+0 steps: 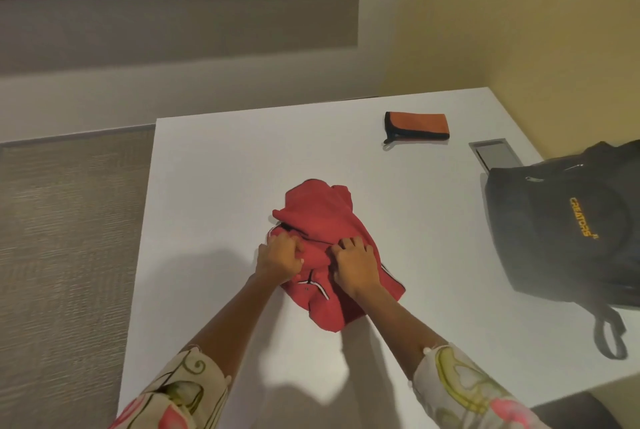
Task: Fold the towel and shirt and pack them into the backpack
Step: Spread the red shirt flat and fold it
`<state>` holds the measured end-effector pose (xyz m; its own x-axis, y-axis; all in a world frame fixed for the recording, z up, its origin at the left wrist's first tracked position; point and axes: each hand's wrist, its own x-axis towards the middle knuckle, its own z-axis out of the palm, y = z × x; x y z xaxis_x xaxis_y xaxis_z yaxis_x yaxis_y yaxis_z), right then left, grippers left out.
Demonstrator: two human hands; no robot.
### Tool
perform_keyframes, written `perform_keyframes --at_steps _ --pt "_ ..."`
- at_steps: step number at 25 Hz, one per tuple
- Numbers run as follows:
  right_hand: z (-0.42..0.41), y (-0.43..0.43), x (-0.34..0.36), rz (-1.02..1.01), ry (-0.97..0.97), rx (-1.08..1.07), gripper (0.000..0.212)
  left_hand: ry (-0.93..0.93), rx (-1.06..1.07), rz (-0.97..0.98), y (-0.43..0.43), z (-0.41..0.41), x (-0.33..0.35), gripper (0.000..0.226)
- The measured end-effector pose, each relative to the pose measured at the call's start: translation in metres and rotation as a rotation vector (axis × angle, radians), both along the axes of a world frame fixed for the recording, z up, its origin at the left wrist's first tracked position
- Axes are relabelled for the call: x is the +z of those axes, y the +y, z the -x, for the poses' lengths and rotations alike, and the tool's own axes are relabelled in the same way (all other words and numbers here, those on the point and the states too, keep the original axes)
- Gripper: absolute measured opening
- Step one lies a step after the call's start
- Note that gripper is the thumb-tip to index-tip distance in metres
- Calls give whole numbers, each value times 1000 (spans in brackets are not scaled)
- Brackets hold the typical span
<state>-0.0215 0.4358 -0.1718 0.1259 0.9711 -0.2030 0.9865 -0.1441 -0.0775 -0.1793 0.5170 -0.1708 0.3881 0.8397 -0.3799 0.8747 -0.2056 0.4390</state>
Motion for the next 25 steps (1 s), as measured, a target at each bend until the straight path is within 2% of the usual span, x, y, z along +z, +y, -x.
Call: perform_keyframes --at_steps 3,6,7,9,11,14,17,18,24,25 --pt "-8 4 13 -162 273 -95 27 -95 -6 -109 -15 11 8 66" --pt "-13 9 48 -311 601 -157 17 -255 237 -181 -28 20 11 80" --pt "-14 13 64 -347 698 -186 17 -237 338 -135 -30 23 17 85" --pt "-16 22 99 -408 855 -240 20 -148 513 81 -30 27 10 106" --pt "-12 29 131 -457 954 -263 22 -222 450 316 -35 33 11 119" --pt "0 33 175 -517 1129 -239 22 -558 271 481 -43 22 39 111" --pt "12 29 214 -523 1323 -195 22 -683 283 450 -32 0 67 114" --pt "14 28 227 -512 1363 -192 22 -731 302 450 -22 -2 74 108" --pt "-19 26 275 -595 1460 -389 23 -903 321 276 15 25 162 32" --pt "-28 24 275 -571 1462 -406 24 -949 338 220 20 30 178 27"
